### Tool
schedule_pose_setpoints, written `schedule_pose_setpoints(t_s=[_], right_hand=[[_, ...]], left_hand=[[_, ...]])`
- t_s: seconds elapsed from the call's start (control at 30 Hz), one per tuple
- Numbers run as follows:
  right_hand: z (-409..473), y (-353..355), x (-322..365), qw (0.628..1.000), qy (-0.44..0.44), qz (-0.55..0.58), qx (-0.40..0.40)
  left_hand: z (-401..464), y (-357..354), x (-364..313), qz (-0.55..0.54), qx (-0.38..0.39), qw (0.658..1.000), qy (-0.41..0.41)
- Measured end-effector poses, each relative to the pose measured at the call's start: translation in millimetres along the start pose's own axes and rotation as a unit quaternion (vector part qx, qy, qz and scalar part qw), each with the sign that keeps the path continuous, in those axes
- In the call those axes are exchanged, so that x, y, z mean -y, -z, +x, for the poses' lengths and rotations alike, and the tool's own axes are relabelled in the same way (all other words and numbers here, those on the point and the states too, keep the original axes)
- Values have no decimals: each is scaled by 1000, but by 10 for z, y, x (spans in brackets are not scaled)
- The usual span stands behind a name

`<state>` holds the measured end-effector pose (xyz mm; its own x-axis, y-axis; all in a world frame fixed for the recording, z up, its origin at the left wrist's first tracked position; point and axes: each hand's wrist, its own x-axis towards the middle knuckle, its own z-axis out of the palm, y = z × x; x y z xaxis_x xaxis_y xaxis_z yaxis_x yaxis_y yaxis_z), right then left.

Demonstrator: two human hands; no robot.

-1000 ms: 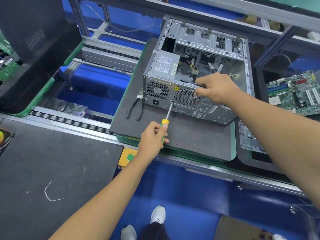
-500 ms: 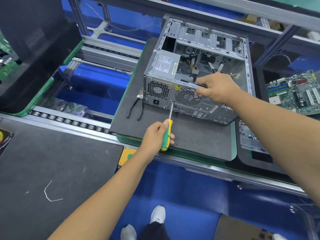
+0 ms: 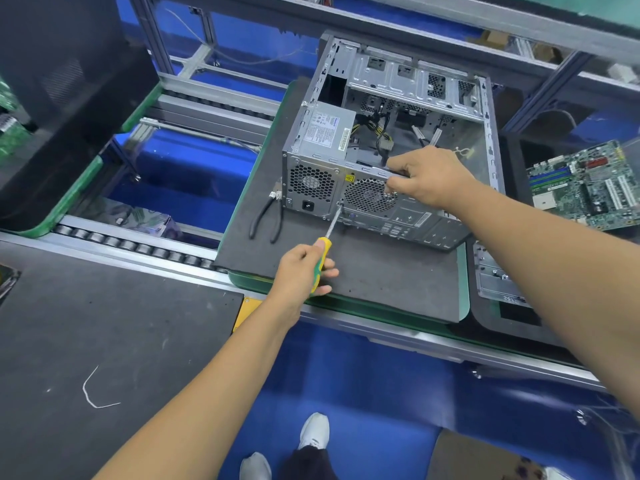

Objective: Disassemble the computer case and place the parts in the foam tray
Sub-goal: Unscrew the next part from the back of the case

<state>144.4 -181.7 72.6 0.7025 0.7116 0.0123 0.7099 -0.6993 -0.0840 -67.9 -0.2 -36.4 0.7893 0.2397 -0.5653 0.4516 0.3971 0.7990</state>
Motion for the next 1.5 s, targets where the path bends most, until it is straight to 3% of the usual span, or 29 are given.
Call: schedule_pose_setpoints(t_s=[0.1,0.33,0.53,0.77,0.97,1.23,1.4,1.5], right_hand=[[1,3,0,1000,-2,-3,3],[3,-8,-15,1000,-5,-3,1],[4,-2,-3,1000,0,-5,4],[4,-1,-2,1000,-2,-7,3],[-1,5,15,1000,-7,-12,2],[5,14,15,1000,-8,-16,10],[0,20,19,1000,-5,-11,8],[1,12,14,1000,-3,-9,7]], left_hand=[[6,-29,-49,-4,24,999,32],[31,31,-48,-1,-20,999,-43],[63,69,-114,57,30,998,-9],[65,75,-31,11,-18,998,-52],[70,83,-98,76,68,994,-36],[110,18,-88,97,17,991,-96],[124,12,-185,120,96,985,-75],[157,-87,-253,136,103,982,-77]])
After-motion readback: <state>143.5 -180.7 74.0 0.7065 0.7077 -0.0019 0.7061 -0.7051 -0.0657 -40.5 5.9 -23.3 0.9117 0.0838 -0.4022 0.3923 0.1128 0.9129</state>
